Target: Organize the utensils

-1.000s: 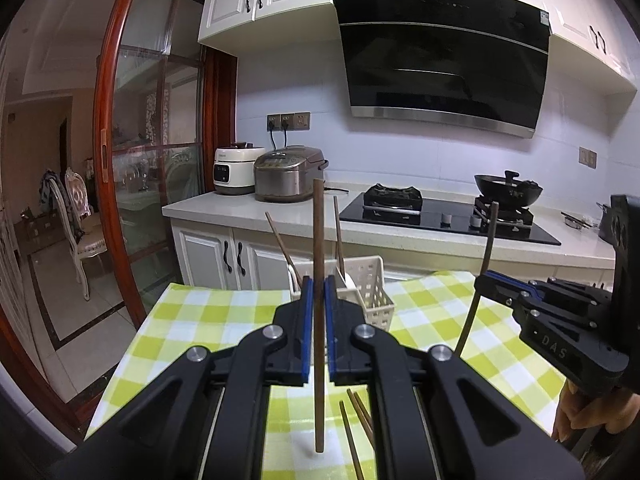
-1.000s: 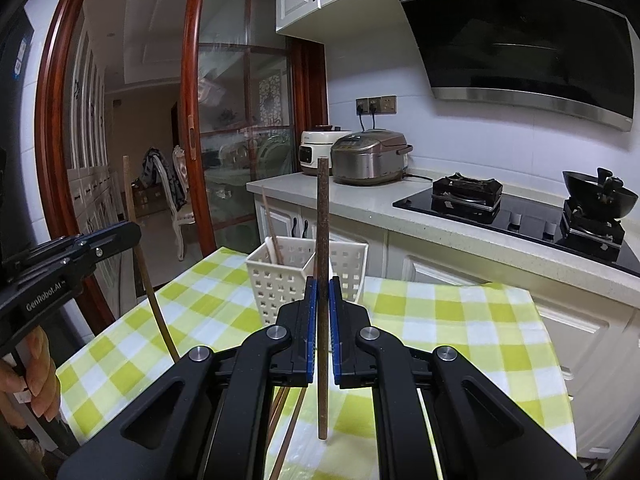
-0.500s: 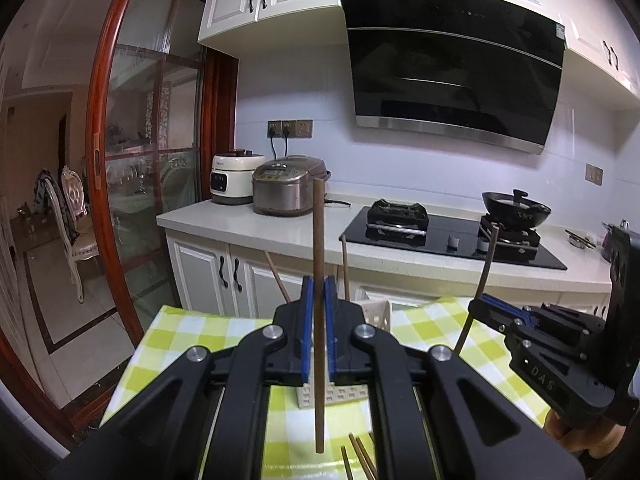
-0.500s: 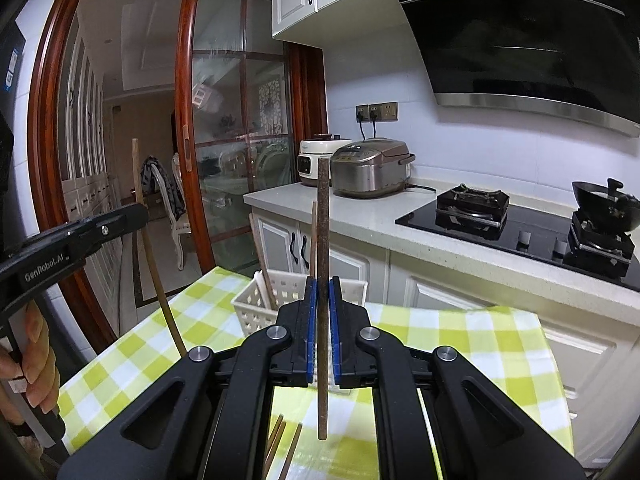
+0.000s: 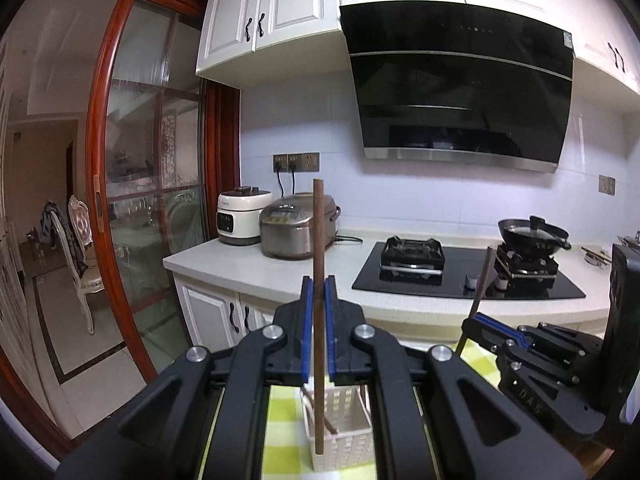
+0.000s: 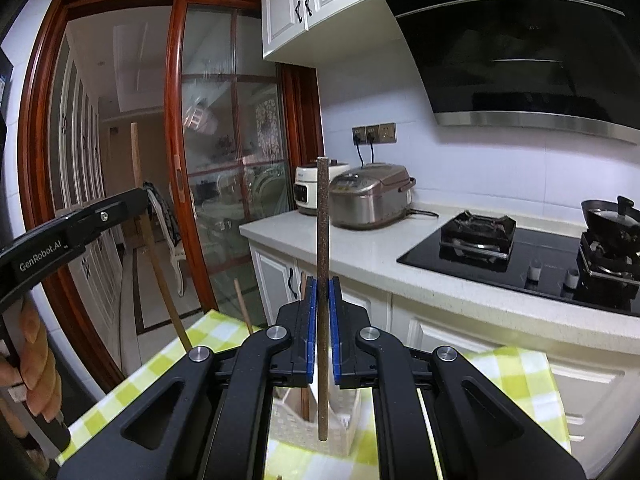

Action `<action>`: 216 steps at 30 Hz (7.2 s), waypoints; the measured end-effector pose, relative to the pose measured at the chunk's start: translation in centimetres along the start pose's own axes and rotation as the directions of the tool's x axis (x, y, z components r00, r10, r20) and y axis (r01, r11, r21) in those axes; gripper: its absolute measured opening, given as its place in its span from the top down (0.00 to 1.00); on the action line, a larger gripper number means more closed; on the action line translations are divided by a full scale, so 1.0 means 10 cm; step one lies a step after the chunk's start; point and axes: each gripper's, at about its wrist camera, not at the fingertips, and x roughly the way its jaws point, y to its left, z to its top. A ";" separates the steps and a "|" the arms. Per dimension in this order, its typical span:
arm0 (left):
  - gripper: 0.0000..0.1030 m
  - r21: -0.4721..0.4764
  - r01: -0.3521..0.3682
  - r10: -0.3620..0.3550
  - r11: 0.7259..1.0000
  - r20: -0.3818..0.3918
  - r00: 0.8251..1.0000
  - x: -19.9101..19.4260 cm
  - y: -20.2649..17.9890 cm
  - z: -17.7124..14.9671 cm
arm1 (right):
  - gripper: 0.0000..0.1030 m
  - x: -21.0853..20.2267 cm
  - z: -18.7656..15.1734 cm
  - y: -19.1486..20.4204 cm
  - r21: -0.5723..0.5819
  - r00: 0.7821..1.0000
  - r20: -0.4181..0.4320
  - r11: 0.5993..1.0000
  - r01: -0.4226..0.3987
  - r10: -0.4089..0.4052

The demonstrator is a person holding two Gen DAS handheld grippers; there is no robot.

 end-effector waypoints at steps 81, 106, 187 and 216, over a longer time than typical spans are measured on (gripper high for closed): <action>0.05 -0.083 -0.133 0.095 0.988 -0.355 0.930 -0.77 0.25 -2.73 | 0.42 -0.16 -2.41 0.15 0.058 0.884 -0.468 0.997 0.053 -0.020; 0.05 0.016 -0.140 0.136 0.990 -0.364 0.922 -0.72 0.09 -2.73 | 0.72 0.27 -2.48 0.47 -0.055 0.816 -0.570 0.995 0.078 -0.096; 0.94 0.005 0.078 -0.058 0.997 -0.627 0.777 0.09 -0.48 -2.96 | 0.93 -0.04 -2.54 -0.05 0.047 0.824 -0.563 0.993 0.106 -0.061; 0.95 -0.072 0.076 -0.100 0.995 -0.465 0.880 -0.52 -0.11 -2.31 | 0.92 -0.40 -1.99 0.05 0.018 0.895 -0.444 0.998 0.063 -0.049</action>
